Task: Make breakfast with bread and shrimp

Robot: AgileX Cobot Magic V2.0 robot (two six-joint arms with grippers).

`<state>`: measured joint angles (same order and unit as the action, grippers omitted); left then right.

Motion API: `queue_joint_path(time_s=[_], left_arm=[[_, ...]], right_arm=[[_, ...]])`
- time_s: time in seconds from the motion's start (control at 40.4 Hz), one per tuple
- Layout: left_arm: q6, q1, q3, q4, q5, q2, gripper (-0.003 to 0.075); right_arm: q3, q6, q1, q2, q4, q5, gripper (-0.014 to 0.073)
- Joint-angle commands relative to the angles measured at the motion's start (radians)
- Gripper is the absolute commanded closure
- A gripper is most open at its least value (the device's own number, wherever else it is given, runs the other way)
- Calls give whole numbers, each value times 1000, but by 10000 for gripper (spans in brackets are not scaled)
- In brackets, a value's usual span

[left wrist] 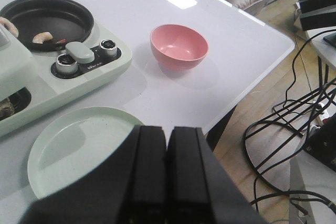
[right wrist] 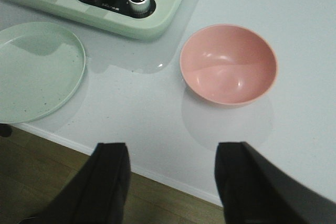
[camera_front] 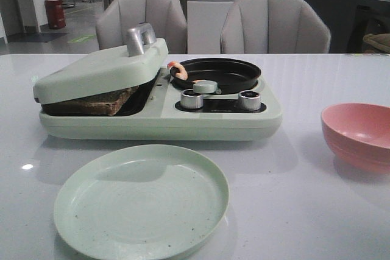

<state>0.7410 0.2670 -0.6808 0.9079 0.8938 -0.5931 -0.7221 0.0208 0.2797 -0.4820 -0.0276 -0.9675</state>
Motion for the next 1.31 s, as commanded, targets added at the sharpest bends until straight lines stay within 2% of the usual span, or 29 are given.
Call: queue_joint_path(time_s=[0.0,0.223,0.272,0.371,0.47,0.569,0.718,0.817,1.287], left_arm=[[3,8,-26,54,-43,-1,622],[3,8,-26,54,-43,-1,622],[3,8,-26,55,-43,-1,622],[3,8,-26,54,-54,-1,622],[-4,8,-26,23,-75,-1,620],[-133,8,-26,-133,-130,-1,617],[-417,6,-26,-547,-204,-1,617],[-552,6,-26,-712,-207,-1,619],[-554,6,-26,-728,-207,-1,621]], right_arm=[[-25,-6,2,39,22,30,121],[-24,-6,2,51,22,40,123],[-24,-6,2,51,28,42,147],[-24,-6,2,51,28,47,265],[-24,-6,2,51,22,47,436],[-24,-6,2,51,22,43,566],[-24,-6,2,51,22,45,554],[-24,-6,2,51,22,46,554],[-24,-6,2,51,22,45,561]])
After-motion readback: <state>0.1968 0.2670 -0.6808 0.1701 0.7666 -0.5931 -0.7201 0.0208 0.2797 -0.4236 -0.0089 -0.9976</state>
